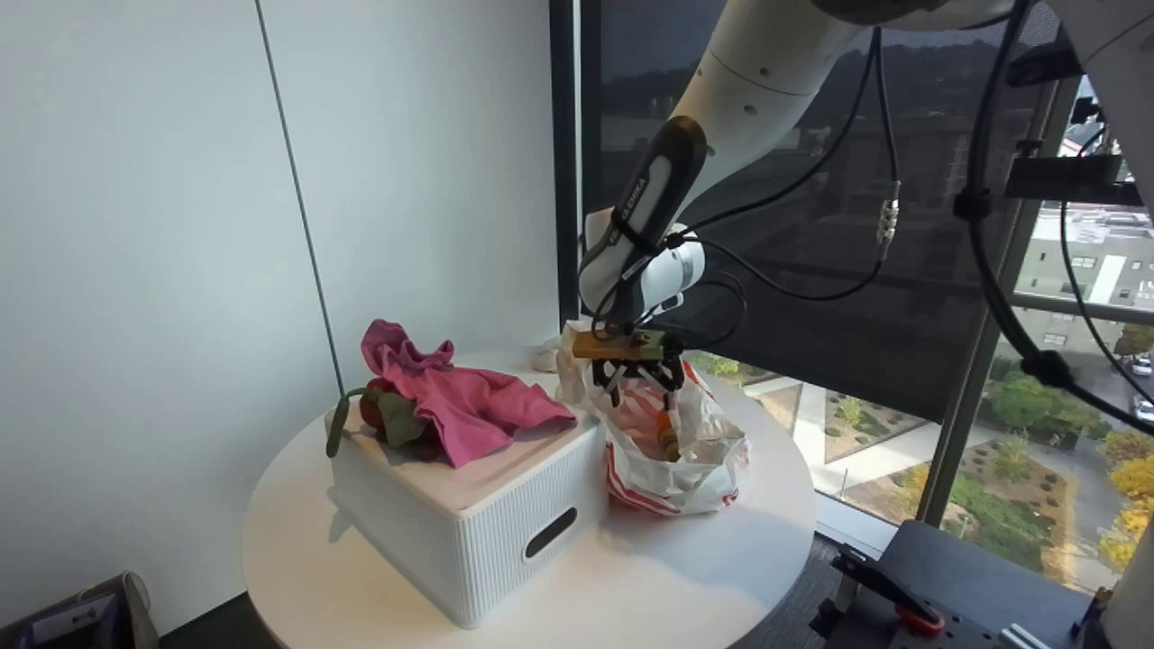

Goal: Put the items in the plastic bag on the white basket

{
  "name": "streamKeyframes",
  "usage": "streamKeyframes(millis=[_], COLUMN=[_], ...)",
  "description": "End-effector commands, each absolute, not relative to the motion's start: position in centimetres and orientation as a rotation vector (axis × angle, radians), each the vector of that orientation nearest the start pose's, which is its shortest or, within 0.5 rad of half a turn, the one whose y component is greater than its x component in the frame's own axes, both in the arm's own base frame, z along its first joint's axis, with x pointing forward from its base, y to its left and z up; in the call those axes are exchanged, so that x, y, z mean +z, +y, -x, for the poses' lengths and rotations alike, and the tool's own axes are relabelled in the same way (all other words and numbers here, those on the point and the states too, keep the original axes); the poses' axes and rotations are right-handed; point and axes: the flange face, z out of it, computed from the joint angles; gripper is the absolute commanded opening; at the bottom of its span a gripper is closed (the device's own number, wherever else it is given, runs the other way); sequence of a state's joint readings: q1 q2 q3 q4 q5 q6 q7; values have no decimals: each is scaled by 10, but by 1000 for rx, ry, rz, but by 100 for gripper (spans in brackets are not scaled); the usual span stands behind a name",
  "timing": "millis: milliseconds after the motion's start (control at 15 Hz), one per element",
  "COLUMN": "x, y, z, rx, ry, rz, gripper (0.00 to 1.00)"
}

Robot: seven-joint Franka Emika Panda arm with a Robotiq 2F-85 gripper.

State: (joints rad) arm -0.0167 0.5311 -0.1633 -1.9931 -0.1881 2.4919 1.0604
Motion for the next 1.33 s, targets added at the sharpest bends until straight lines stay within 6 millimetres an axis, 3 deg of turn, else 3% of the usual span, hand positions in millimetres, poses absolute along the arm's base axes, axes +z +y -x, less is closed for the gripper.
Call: streamKeyframes(millis=[0, 267, 467, 800, 1000, 1267], x=[168, 141, 141, 160, 150, 125], y=[-140, -166, -159, -136, -130, -143], z=[-616, -619, -628, -648, -653, -650], rx=[-107, -103, -127, -228, -231, -209], ry=[1683, 1682, 1634, 1509, 1481, 1507], rz=[2858, 2825, 2792, 2822, 2850, 2892], gripper=[100, 100, 100, 100, 100, 100])
